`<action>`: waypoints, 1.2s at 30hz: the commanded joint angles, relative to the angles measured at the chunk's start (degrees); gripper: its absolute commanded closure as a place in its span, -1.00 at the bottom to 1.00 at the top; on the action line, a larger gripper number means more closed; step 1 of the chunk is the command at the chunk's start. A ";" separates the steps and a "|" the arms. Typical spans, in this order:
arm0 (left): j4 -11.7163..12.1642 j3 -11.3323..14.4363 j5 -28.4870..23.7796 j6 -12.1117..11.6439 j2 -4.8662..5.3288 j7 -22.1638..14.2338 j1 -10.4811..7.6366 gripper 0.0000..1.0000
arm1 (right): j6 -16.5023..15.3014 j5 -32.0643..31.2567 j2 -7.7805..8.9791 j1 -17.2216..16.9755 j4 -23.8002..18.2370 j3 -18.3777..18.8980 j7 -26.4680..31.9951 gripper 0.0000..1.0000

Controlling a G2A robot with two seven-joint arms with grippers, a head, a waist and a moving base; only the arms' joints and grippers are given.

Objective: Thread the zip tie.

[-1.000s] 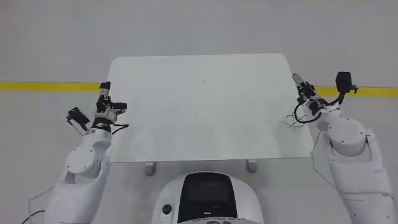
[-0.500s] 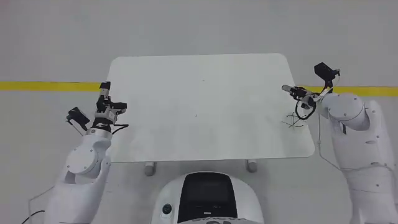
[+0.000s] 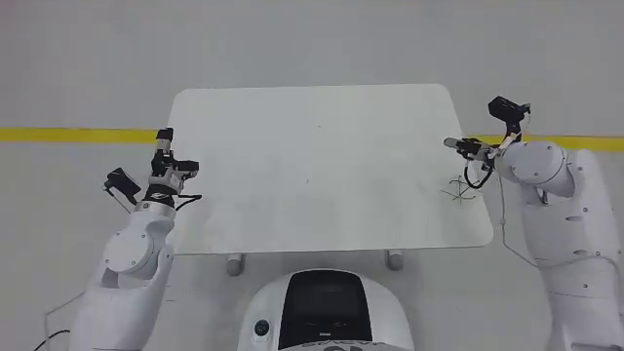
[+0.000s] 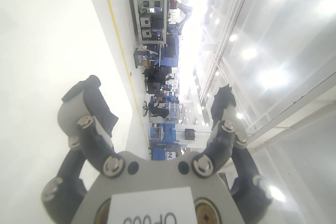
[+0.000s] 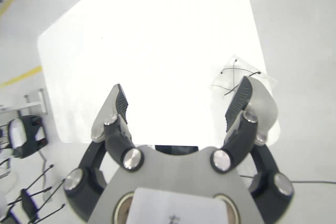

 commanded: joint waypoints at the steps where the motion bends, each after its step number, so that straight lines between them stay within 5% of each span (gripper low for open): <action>1: 0.00 0.00 0.00 0.00 0.00 0.00 0.00 -1.00 | 0.00 -5.77 -0.58 1.75 0.40 -1.58 3.94 -1.00; 6: 0.00 0.00 0.00 0.00 0.00 0.00 0.00 -1.00 | 0.00 -13.72 -2.53 5.07 0.71 -3.97 11.20 -1.00; 13: 0.00 0.00 0.00 0.00 0.00 0.00 0.00 -1.00 | 0.00 -13.25 -5.89 5.32 5.34 -2.90 11.35 -1.00; 23: 0.00 0.00 0.00 0.00 0.00 0.00 0.00 -1.00 | -0.09 -12.97 -6.05 5.23 5.54 -2.70 10.80 -1.00; 26: 0.00 0.00 0.00 0.00 0.00 0.00 0.00 -1.00 | 0.00 -17.58 -6.20 4.18 5.29 -2.10 8.88 -1.00; 36: 0.00 0.00 0.00 0.00 0.00 0.00 0.00 -1.00 | 0.00 -30.91 -11.67 8.09 10.47 -0.25 11.35 -1.00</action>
